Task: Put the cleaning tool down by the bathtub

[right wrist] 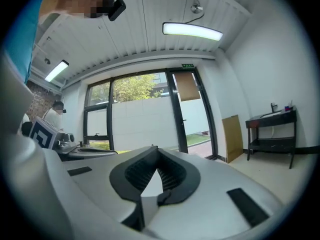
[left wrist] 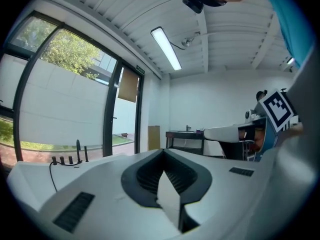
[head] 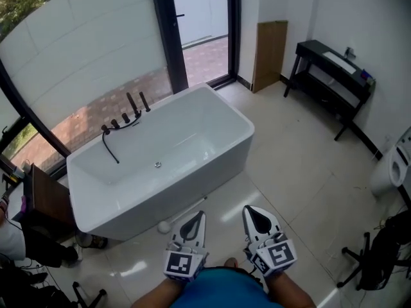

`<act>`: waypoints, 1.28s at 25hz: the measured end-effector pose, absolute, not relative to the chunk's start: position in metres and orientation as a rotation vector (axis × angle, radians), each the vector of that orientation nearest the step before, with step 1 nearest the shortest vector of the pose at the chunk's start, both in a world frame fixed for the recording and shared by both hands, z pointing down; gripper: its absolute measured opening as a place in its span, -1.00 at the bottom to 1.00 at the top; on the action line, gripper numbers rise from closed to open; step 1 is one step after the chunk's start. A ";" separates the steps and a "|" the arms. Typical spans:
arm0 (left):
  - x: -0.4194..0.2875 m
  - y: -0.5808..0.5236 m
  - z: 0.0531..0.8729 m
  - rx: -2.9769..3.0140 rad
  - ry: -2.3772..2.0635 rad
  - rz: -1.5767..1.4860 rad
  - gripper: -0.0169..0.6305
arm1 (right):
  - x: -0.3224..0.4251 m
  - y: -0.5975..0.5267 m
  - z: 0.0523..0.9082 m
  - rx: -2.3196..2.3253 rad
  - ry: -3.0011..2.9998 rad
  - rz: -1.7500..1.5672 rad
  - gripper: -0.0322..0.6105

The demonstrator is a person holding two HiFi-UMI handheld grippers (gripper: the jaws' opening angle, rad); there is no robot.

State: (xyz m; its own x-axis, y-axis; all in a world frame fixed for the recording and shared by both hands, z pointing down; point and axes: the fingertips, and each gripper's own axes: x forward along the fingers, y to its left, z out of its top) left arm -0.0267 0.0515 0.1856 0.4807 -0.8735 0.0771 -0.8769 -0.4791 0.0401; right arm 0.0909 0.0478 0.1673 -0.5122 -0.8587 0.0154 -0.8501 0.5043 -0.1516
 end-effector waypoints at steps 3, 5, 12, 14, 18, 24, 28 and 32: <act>-0.013 0.057 0.182 2.713 -1.470 0.071 -0.96 | 0.112 0.052 0.161 -1.655 2.577 -0.199 -0.88; -0.001 0.066 0.181 2.763 -1.392 0.082 -0.96 | 0.124 0.060 0.157 -1.730 2.521 -0.199 -0.88; 0.014 0.077 0.181 2.823 -1.275 0.079 -0.96 | 0.140 0.087 0.156 -1.871 2.443 -0.177 -0.88; 0.019 0.080 0.180 2.836 -1.265 0.069 -0.96 | 0.143 0.094 0.162 -1.887 2.438 -0.197 -0.88; 0.030 0.087 0.181 2.854 -1.229 0.079 -0.96 | 0.152 0.102 0.170 -1.927 2.433 -0.207 -0.88; 0.042 0.095 0.186 2.858 -1.233 0.109 -0.96 | 0.168 0.110 0.184 -1.936 2.441 -0.252 -0.88; 0.041 0.098 0.192 2.856 -1.243 0.142 -0.96 | 0.166 0.110 0.188 -1.915 2.455 -0.262 -0.88; 0.038 0.097 0.193 2.841 -1.272 0.126 -0.96 | 0.164 0.106 0.188 -1.889 2.482 -0.256 -0.88</act>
State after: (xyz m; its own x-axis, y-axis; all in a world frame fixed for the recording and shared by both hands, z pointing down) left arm 0.0381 0.0971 0.1931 0.6633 -0.7435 0.0846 -0.7456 -0.6663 -0.0096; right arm 0.1637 0.1064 0.1877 -0.2712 -0.9584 0.0890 -0.9564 0.2579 -0.1373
